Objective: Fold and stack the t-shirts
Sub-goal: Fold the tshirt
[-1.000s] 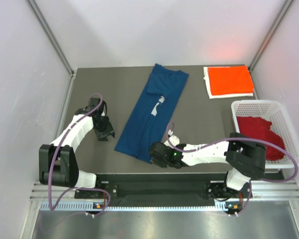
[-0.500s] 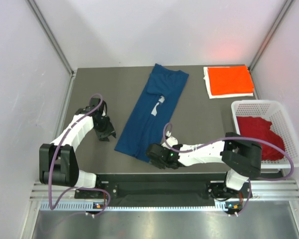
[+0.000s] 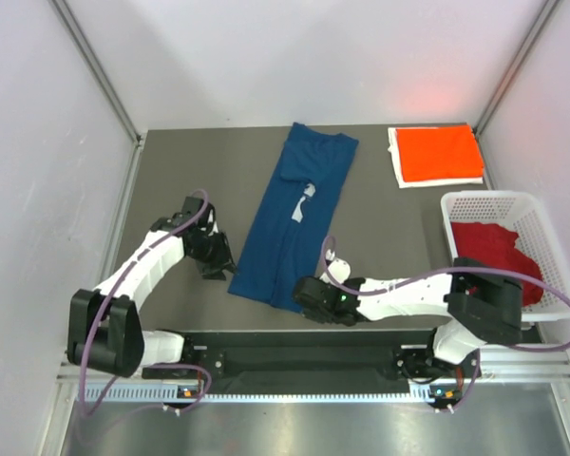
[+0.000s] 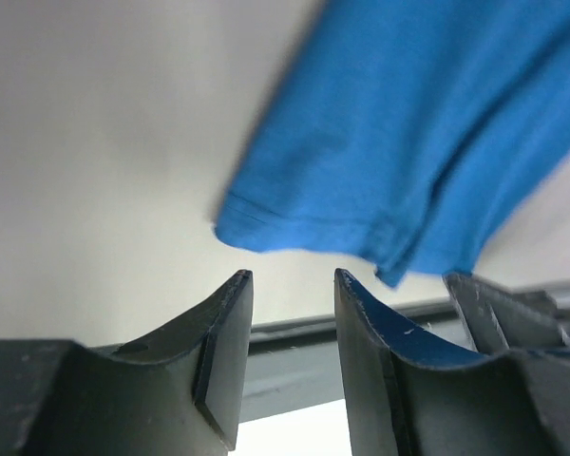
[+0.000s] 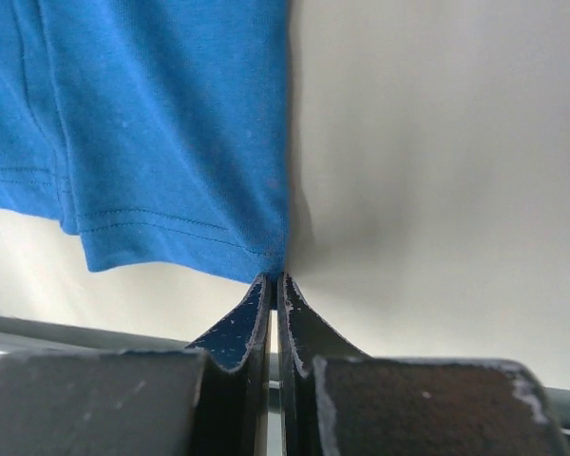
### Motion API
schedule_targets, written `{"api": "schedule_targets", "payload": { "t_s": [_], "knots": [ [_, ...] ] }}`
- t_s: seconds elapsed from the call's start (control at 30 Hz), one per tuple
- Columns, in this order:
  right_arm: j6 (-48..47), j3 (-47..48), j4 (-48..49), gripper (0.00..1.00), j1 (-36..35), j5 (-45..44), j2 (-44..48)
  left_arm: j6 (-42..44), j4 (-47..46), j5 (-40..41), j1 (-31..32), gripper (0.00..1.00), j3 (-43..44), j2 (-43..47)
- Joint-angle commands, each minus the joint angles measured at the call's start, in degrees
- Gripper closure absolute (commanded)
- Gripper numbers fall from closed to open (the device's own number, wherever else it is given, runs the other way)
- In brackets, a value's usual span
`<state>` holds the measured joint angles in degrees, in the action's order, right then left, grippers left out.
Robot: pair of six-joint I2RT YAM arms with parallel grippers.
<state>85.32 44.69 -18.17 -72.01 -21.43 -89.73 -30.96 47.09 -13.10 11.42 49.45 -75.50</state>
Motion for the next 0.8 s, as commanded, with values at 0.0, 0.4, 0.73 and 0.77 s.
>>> {"api": "schedule_targets", "payload": {
  "t_s": [0.0,0.4,0.73,0.77],
  "knots": [
    [-6.1,-2.1,-3.2,1.0,0.3,-2.7,5.3,-3.6,-0.2,-3.7,3.7,0.55,-1.9,5.4],
    [-13.2,-13.6,-6.5,1.0,0.3,-3.4,19.0,-15.6,-8.6,-4.3,16.6,0.53,-15.1,16.3],
    [-14.9,-19.2,-6.0,1.0,0.2,-3.3,25.4,-19.5,-21.8,-9.8,19.2,0.52,-24.7,17.8],
    [-14.6,-19.7,-5.9,1.0,0.3,-3.4,26.4,-19.5,-21.9,-9.2,19.3,0.52,-25.0,17.6]
  ]
}}
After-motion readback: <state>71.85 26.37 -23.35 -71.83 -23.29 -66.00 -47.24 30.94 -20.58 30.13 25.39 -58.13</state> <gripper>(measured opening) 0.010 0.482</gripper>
